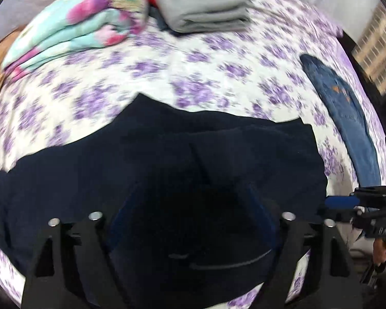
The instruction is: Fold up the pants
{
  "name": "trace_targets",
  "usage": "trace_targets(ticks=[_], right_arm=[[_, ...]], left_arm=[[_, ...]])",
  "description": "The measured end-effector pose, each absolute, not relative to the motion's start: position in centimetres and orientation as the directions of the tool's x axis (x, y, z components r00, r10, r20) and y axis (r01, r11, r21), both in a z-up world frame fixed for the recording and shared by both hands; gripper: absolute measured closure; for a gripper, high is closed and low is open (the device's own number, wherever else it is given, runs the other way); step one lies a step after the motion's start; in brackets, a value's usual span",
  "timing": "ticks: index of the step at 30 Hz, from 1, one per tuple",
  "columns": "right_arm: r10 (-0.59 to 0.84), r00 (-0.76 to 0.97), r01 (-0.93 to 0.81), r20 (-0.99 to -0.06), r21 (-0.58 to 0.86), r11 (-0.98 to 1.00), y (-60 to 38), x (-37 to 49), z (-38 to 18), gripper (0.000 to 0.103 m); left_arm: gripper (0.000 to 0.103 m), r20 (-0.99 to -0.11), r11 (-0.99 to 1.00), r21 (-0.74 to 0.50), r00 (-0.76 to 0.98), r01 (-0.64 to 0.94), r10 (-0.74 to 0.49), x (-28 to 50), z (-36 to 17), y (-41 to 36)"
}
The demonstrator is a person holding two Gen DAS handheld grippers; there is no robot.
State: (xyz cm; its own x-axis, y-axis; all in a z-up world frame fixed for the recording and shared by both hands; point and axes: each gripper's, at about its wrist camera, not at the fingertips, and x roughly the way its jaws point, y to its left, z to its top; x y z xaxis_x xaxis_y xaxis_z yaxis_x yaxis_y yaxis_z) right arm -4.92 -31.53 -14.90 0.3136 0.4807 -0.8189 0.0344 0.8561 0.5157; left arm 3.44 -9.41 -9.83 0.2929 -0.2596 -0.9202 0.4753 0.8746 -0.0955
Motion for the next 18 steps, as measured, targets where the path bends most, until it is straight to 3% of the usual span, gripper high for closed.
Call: trace_targets(ticks=[3,5,9,13,14,16,18], right_arm=[[0.459,0.302,0.027,-0.836,0.489,0.872,-31.1,-5.2,-15.1,0.068],[0.450,0.303,0.028,-0.840,0.480,0.877,-31.0,-5.3,-15.1,0.068],[0.456,0.293,0.022,-0.841,0.482,0.876,-30.7,-6.1,-15.0,0.063],[0.436,0.237,-0.016,-0.868,0.445,0.895,-29.2,-6.5,-16.0,0.062],[0.430,0.230,-0.027,-0.873,0.436,0.899,-28.9,-6.4,-16.1,0.062],[0.433,0.205,-0.031,-0.878,0.436,0.899,-29.1,-6.4,-16.5,0.062],[0.452,0.179,-0.027,-0.874,0.455,0.890,-29.6,-6.2,-16.3,0.062]], left_arm=[[0.053,-0.942,0.864,-0.052,0.262,0.501,-0.209,4.3,-11.3,-11.2],[0.078,-0.948,0.863,-0.053,0.247,0.502,-0.202,4.8,-11.7,-11.8],[0.090,-0.954,0.868,0.007,0.264,0.496,-0.143,5.5,-12.4,-12.2],[0.096,-0.957,0.909,-0.024,0.253,0.417,-0.142,6.9,-11.9,-10.4],[0.103,-0.948,0.915,0.032,0.303,0.402,-0.100,7.0,-11.4,-10.0],[0.103,-0.919,0.919,0.196,0.390,0.341,0.052,7.5,-11.6,-8.9],[0.103,-0.949,0.938,0.165,0.308,0.305,0.067,8.3,-12.7,-7.1]])
